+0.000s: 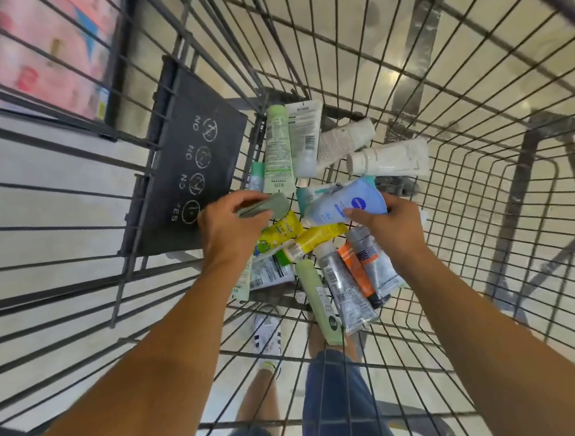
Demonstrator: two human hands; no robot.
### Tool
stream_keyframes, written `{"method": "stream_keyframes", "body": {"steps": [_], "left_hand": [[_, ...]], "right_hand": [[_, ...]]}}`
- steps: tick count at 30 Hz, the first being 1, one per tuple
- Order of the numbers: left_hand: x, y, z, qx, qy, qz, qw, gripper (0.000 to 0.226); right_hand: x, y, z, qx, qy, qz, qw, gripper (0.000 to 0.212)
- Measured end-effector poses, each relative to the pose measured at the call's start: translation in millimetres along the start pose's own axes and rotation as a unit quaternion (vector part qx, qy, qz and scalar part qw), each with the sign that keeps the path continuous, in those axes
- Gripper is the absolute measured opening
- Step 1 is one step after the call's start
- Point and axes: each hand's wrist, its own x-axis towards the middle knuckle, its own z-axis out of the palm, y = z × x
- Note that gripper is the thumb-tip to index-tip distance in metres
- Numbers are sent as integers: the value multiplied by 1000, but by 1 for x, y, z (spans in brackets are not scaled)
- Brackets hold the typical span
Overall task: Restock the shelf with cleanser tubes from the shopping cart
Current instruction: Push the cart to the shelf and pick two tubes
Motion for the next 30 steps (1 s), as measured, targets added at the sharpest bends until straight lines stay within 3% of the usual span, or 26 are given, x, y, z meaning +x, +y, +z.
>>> {"method": "stream_keyframes", "body": {"steps": [3, 6, 9, 12, 17, 20, 23, 26, 30], "left_hand": [[4, 0, 24, -62, -74, 18, 995, 30], [9, -3, 45, -24, -114, 75, 990, 44], [15, -9, 51, 87, -200, 176, 960, 54], [23, -16, 48, 188, -282, 219, 915, 73], [40, -8, 48, 265, -311, 220, 886, 73], [53, -5, 56, 373, -289, 223, 853, 72], [55, -7, 59, 413, -254, 254, 837, 66], [44, -12, 57, 382, -212, 272, 857, 55], [27, -10, 42, 222, -191, 158, 943, 46]], "right_hand": [[5, 4, 2, 33, 7, 6, 999, 14], [13, 9, 2, 44, 8, 16, 999, 14], [20, 18, -1, 53, 2, 26, 998, 13], [26, 24, -9, 74, -9, 42, 996, 21], [30, 22, -16, 76, -29, 45, 996, 28], [33, 23, -19, 85, -40, 37, 995, 27], [34, 24, -22, 105, -35, 31, 993, 25], [31, 20, -27, 119, -31, 14, 992, 22], [27, 11, -37, 163, -35, 0, 986, 27]]}}
